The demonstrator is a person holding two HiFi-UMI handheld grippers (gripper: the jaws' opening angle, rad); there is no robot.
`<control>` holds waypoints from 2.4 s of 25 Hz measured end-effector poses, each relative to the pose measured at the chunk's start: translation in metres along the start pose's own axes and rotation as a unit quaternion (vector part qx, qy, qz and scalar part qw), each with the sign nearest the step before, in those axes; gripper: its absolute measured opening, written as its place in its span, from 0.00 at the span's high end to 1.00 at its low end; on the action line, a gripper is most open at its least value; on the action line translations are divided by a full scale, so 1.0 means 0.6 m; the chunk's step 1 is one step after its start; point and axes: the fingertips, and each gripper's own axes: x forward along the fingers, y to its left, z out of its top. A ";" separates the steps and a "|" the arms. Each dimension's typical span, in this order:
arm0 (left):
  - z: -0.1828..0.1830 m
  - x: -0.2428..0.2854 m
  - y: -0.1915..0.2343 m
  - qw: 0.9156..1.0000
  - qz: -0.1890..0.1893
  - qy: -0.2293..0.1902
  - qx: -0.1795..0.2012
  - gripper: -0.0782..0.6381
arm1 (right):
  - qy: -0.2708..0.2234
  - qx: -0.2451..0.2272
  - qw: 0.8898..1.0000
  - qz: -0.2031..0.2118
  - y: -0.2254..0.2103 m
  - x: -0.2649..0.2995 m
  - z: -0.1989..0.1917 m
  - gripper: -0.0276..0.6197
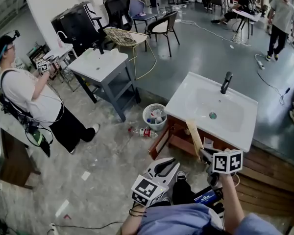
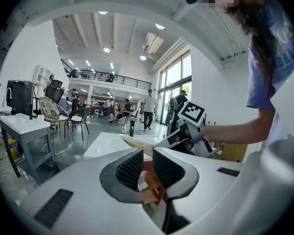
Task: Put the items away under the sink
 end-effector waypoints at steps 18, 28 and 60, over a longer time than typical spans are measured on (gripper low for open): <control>-0.104 -0.045 -0.109 0.997 -0.062 0.015 -0.033 0.81 | 0.003 0.033 0.998 -0.058 0.003 -0.081 -0.173 0.89; -0.201 0.022 -0.150 0.989 -0.117 0.075 -0.040 0.81 | 0.011 0.077 0.990 -0.121 -0.108 -0.069 -0.244 0.89; -0.416 0.304 -0.065 0.982 -0.158 0.106 0.010 0.81 | -0.069 0.254 0.932 -0.250 -0.536 0.202 -0.351 0.89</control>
